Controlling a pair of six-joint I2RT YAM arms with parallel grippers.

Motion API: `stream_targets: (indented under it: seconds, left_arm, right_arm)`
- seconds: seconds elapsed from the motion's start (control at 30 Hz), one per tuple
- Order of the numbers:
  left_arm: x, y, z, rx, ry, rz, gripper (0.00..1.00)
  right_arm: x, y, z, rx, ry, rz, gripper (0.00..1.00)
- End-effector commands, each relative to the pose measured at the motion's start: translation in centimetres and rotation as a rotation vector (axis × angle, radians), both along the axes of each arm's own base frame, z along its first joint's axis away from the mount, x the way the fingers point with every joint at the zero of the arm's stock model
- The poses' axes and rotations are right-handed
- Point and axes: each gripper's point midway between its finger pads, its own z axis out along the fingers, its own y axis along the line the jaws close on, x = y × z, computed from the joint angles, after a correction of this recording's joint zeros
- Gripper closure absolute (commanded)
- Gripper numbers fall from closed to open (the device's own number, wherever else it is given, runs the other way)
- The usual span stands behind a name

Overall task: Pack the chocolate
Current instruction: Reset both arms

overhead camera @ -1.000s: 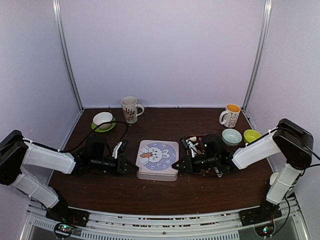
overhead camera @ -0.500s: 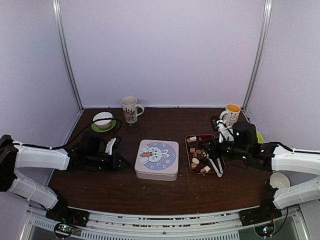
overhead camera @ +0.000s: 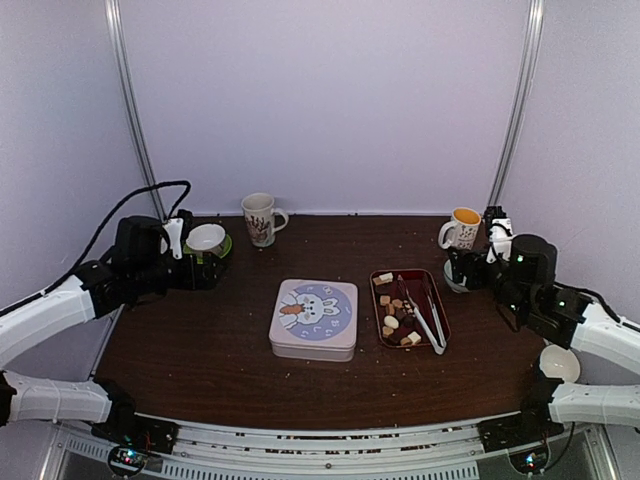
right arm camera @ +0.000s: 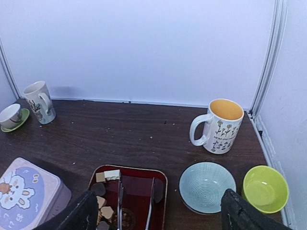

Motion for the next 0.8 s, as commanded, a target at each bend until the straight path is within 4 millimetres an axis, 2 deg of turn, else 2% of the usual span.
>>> stream_targets:
  seconds: [0.0, 0.1, 0.27, 0.33, 0.43, 0.6, 0.7, 0.77]
  left_arm:
    - [1.5, 4.6, 3.6, 0.211, -0.178, 0.163, 0.02]
    - [1.4, 6.0, 5.3, 0.291, -0.290, 0.194, 0.02]
    - [1.0, 6.2, 6.6, 0.405, -0.506, 0.144, 0.02]
    - [1.2, 7.5, 5.9, 0.463, -0.537, 0.202, 0.02]
    - [2.1, 10.5, 4.5, 0.517, -0.518, 0.307, 0.02]
    - [2.9, 15.0, 1.4, 0.489, -0.490, 0.444, 0.02]
    - [3.7, 16.7, -0.6, 0.464, -0.457, 0.474, 0.02]
    - [4.2, 17.5, -1.6, 0.471, -0.435, 0.492, 0.02]
  right_arm:
    - [0.8, -0.9, 2.9, -0.139, -0.142, -0.039, 0.06]
    - [0.9, -1.1, 3.6, -0.165, -0.227, -0.049, 0.05]
    - [1.8, -1.8, 3.0, -0.150, -0.228, -0.097, 0.00]
    - [2.8, -2.7, 2.0, -0.156, -0.199, -0.107, 0.00]
    - [4.0, -4.4, 1.2, -0.133, -0.171, -0.145, 0.01]
    - [3.8, -8.3, 0.5, -0.158, -0.235, -0.264, 0.02]
    - [3.7, -9.5, -1.1, -0.169, -0.245, -0.281, 0.02]
    - [4.5, -10.0, -2.4, -0.162, -0.221, -0.278, 0.02]
